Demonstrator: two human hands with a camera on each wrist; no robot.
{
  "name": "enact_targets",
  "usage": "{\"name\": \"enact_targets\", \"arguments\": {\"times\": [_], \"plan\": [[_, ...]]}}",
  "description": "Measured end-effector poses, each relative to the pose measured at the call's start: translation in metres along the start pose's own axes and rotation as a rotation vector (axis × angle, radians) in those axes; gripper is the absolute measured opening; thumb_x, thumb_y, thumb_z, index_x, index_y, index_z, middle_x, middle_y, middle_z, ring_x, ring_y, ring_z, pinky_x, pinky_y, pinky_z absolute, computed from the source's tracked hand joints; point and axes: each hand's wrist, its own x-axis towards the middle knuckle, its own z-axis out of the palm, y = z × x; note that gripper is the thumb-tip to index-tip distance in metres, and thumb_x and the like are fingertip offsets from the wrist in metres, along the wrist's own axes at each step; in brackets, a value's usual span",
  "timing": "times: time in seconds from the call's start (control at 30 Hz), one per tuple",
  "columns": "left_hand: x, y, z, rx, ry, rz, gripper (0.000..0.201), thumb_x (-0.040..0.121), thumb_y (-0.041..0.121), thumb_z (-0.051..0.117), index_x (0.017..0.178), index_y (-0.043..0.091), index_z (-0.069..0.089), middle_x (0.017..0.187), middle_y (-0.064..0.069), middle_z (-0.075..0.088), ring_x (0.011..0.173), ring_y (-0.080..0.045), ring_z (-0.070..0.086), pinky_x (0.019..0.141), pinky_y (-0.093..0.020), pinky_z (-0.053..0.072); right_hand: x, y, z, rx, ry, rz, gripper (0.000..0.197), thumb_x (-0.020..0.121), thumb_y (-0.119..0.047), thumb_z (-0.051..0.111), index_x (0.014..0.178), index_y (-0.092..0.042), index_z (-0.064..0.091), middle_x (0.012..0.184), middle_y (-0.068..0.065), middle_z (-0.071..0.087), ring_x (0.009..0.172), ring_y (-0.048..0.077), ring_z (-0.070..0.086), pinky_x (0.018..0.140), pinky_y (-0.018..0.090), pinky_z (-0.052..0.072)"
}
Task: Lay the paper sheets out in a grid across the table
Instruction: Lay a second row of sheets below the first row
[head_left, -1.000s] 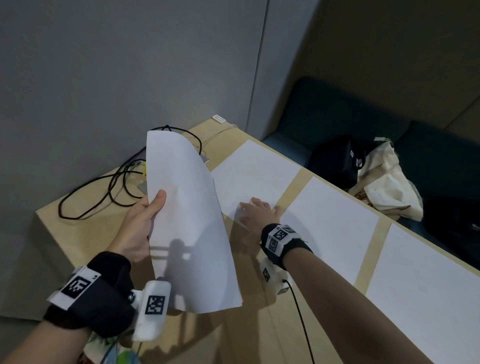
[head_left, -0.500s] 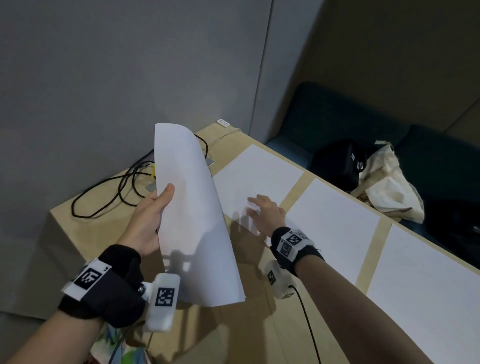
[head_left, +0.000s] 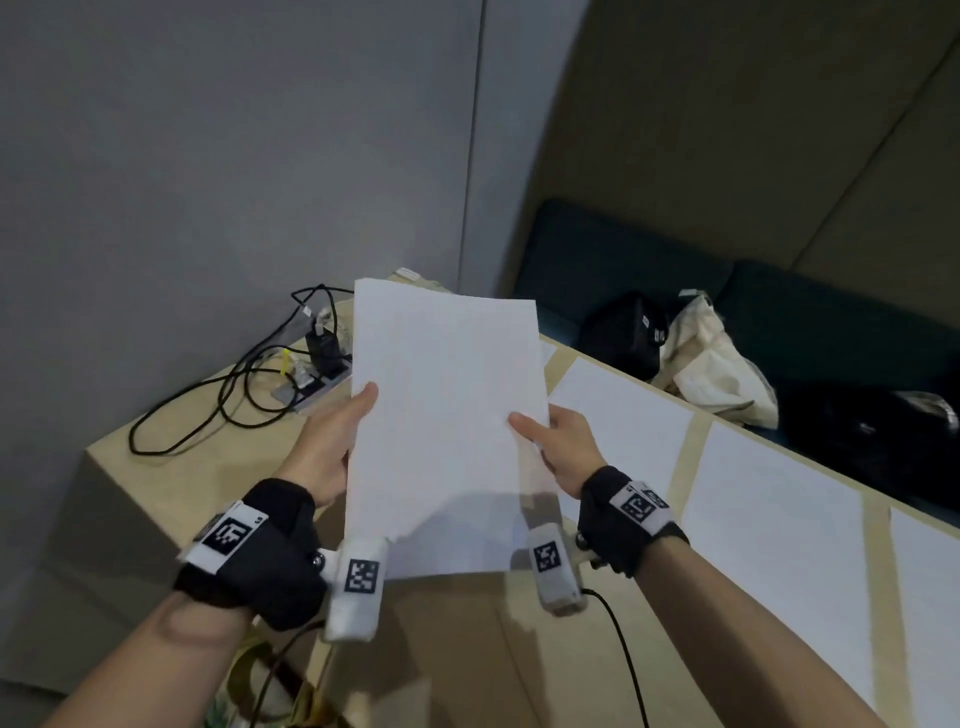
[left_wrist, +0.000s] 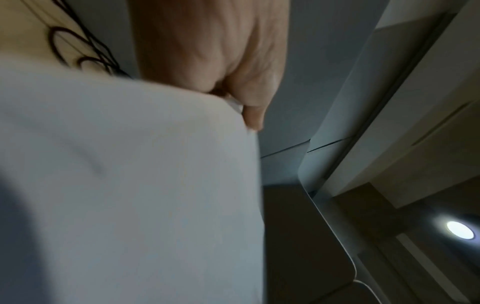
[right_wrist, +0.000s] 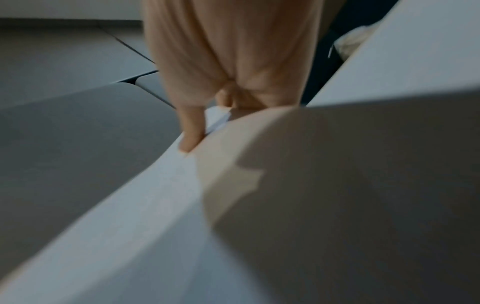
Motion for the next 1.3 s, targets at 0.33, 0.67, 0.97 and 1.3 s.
{"name": "enact_targets", "arguments": {"times": [0.33,0.67,0.97,1.3], "plan": [[-0.034,-0.037,0.046,0.198,0.165,0.041,0.021,0.082,0.008,0.069,0.096,-0.008,0.066,0.106,-0.020,0.068,0.086,-0.028,0.069,0.079,-0.033,0.058,-0.062,0.008,-0.064,0.042,0.250,-0.022,0.029,0.087,-0.009,0.061,0.061,-0.011,0.049,0.028,-0.013,0.047,0.022,-0.001,0.038,0.029,0.010,0.028],[-0.062,-0.073,0.084,0.276,0.143,0.076,0.042,0.090,0.011,0.059,0.126,-0.009,0.054,0.135,-0.018,0.053,0.124,-0.026,0.052,0.103,-0.032,0.040,-0.116,0.031,-0.117,0.042,0.361,0.033,0.023,0.084,-0.007,0.063,0.104,0.004,0.064,0.097,0.011,0.066,0.088,0.027,0.062,0.078,0.033,0.048],[-0.022,-0.068,0.002,0.552,0.324,0.020,0.036,0.088,0.007,0.061,0.110,-0.021,0.058,0.093,-0.018,0.065,0.094,-0.022,0.053,0.085,-0.035,0.043,-0.122,0.048,-0.115,0.118,0.402,0.041,0.031,0.085,-0.004,0.061,0.114,0.007,0.059,0.109,0.017,0.065,0.097,0.030,0.063,0.093,0.043,0.050],[0.034,-0.058,-0.085,1.152,0.467,-0.053,0.040,0.083,0.010,0.066,0.118,-0.008,0.061,0.125,-0.026,0.060,0.118,-0.040,0.054,0.099,-0.039,0.040,-0.106,0.059,-0.084,0.112,0.526,0.133,0.034,0.086,-0.002,0.059,0.118,0.010,0.055,0.105,0.018,0.062,0.085,0.030,0.060,0.090,0.047,0.049]]}}
